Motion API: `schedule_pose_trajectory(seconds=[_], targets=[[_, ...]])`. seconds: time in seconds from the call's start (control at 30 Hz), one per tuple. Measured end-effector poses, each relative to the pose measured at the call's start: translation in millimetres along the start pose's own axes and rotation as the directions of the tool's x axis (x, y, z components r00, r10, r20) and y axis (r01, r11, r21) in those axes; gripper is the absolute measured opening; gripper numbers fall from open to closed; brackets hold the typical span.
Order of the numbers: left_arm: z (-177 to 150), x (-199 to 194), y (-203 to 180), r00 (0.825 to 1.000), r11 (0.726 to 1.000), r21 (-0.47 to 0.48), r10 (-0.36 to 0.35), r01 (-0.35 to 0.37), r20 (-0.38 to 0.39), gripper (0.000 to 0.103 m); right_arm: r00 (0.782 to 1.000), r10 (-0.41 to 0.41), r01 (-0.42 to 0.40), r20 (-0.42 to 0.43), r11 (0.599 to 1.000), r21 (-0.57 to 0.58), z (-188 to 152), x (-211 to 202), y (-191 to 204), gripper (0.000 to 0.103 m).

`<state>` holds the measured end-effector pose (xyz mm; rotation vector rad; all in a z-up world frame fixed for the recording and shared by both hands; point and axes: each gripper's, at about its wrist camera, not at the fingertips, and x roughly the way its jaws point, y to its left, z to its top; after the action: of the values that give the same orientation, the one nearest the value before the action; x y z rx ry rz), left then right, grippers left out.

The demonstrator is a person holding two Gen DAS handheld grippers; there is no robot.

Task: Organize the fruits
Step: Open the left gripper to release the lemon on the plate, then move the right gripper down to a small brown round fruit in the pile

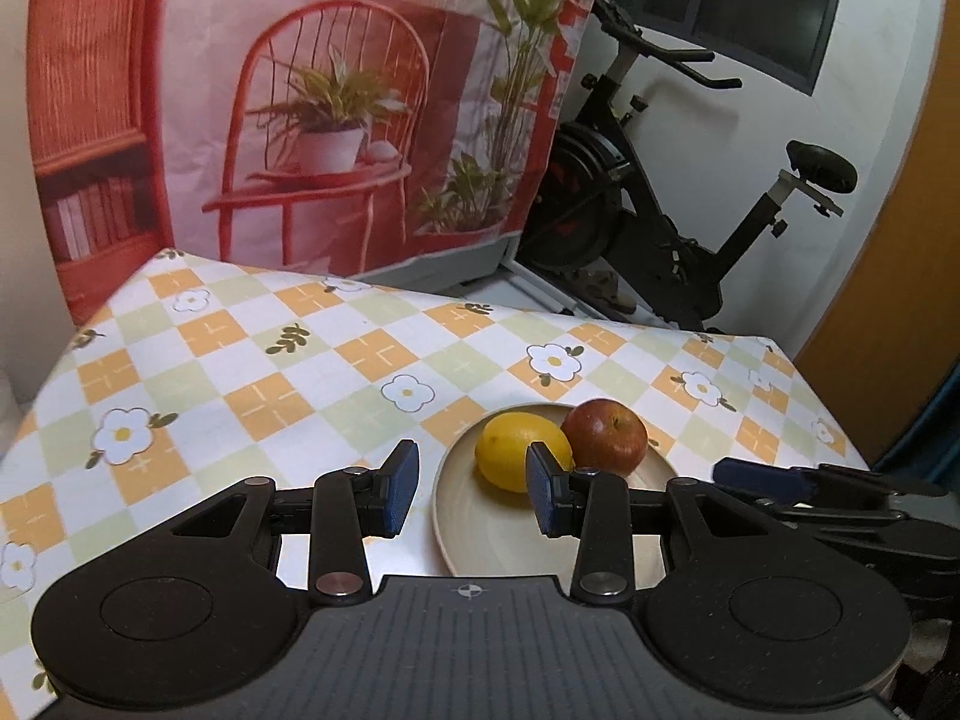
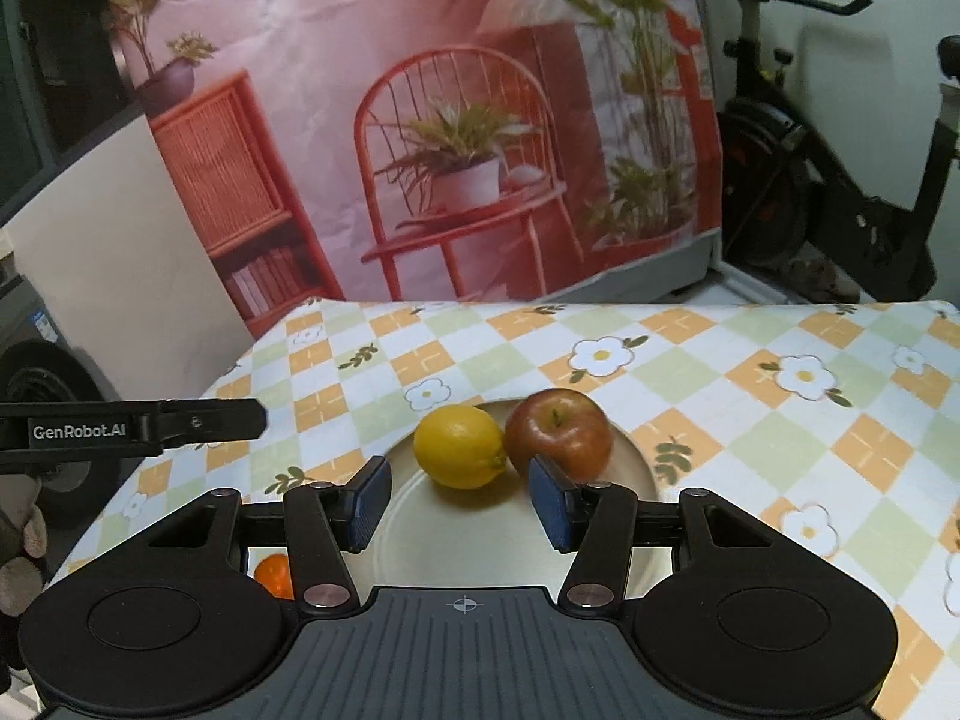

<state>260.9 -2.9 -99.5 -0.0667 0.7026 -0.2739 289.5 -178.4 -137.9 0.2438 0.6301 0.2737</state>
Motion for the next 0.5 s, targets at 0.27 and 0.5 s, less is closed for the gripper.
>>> schedule_pose_trajectory(seconds=[0.27,0.5], targets=[[-17.3,-26.4,-19.8,0.999,0.998,0.050,0.021,-0.023,0.036,0.041,0.999,-0.026,0.025,0.032,0.998,0.055,-32.3,-29.5,-15.4,0.049],[-30.6,-42.0,-23.5,0.996,0.996,0.075,0.052,-0.057,0.067,0.041,0.996,-0.088,0.087,0.034,0.996,0.029,-53.9,-44.9,-30.2,0.049]])
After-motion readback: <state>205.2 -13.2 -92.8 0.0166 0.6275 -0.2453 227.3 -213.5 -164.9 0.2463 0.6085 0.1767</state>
